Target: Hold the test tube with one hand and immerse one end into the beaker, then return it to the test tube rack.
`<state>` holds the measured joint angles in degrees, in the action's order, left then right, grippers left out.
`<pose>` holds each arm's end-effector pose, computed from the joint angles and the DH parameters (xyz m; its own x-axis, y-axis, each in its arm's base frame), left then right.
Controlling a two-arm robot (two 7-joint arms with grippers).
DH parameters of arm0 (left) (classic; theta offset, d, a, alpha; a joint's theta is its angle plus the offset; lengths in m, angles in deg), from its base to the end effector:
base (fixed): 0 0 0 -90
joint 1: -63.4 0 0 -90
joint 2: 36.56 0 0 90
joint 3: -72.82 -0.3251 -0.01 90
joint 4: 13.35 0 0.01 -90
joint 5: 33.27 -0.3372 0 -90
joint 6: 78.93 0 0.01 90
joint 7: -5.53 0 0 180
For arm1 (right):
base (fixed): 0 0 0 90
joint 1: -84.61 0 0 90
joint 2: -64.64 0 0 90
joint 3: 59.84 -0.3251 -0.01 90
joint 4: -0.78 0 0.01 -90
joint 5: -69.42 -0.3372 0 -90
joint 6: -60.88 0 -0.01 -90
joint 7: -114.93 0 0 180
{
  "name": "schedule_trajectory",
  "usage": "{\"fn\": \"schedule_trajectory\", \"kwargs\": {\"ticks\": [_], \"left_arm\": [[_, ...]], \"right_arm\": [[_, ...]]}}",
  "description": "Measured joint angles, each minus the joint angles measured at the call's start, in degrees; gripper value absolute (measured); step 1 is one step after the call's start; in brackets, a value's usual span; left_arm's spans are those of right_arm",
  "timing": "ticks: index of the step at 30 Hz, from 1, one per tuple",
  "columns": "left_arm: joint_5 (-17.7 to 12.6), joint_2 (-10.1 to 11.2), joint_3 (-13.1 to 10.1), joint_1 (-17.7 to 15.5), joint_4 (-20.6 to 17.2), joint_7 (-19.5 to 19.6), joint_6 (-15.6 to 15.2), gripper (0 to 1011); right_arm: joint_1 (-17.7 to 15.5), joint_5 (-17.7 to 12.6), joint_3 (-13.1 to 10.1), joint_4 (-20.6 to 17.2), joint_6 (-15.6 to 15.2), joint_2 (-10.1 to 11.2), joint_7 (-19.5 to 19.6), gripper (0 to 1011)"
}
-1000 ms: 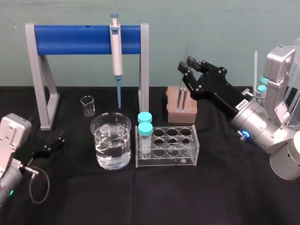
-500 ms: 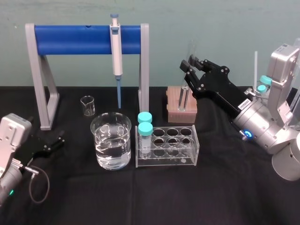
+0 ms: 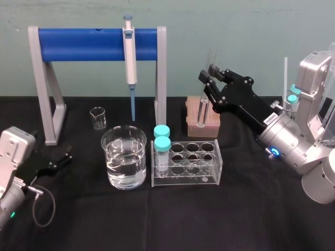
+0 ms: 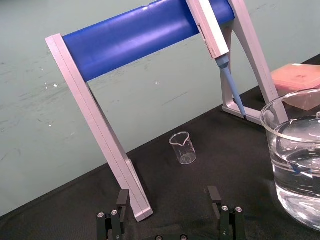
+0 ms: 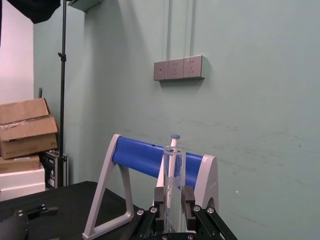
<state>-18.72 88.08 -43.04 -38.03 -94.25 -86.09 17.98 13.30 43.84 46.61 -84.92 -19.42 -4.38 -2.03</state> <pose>0.3906 0.0951 -0.3360 0.2923 0.8803 0.3736 -0.9553 0.2873 0.0702 0.4422 -0.0354 -0.2426 0.6337 -0.7627 0.1290 0.7142 0.6410 0.2811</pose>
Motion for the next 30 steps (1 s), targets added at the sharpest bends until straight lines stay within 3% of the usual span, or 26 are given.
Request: {"fn": "schedule_trajectory", "kwargs": {"ticks": [20,30], "left_arm": [[0.0,0.0,0.0,0.0,0.0,0.0,0.0,1000],[0.0,0.0,0.0,0.0,0.0,0.0,0.0,1000]], "right_arm": [[1.7,0.0,1.4,1.1,0.0,-1.0,-1.0,228],[7.3,-1.3,6.6,5.3,1.7,-4.4,-6.7,228]]}}
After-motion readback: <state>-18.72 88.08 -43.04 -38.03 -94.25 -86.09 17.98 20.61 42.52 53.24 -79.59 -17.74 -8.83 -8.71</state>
